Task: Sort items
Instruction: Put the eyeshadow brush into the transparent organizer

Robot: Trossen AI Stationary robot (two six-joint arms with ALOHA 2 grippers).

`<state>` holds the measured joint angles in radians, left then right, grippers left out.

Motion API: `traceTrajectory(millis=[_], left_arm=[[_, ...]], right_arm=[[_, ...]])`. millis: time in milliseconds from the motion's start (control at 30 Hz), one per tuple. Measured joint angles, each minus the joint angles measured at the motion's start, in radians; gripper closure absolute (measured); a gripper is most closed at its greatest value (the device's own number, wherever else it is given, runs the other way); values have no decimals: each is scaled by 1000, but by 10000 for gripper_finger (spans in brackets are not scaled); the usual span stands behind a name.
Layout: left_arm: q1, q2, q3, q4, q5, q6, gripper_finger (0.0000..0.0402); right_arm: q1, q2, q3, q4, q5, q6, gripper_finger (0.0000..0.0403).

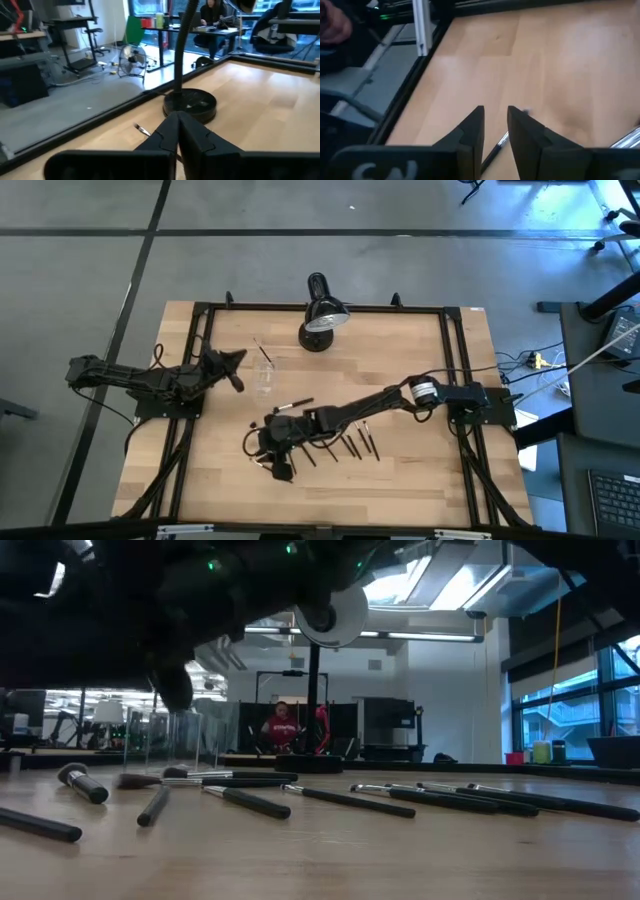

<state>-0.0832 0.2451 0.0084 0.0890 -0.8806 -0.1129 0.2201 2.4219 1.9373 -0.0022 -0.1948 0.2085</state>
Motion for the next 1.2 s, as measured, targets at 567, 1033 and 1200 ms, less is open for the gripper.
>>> traceTrajectory(millis=[567, 1033, 1200], left_arm=[[-7, 24, 0, -18, 174, -143, 396], [-44, 164, 0, -19, 117, -161, 396], [-43, 165, 0, 0, 47, -97, 396]], right_arm=[[3, 33, 0, -13, 145, 66, 319], [119, 44, 0, 93, 323, -183, 290], [114, 81, 2, 82, 368, -81, 227]])
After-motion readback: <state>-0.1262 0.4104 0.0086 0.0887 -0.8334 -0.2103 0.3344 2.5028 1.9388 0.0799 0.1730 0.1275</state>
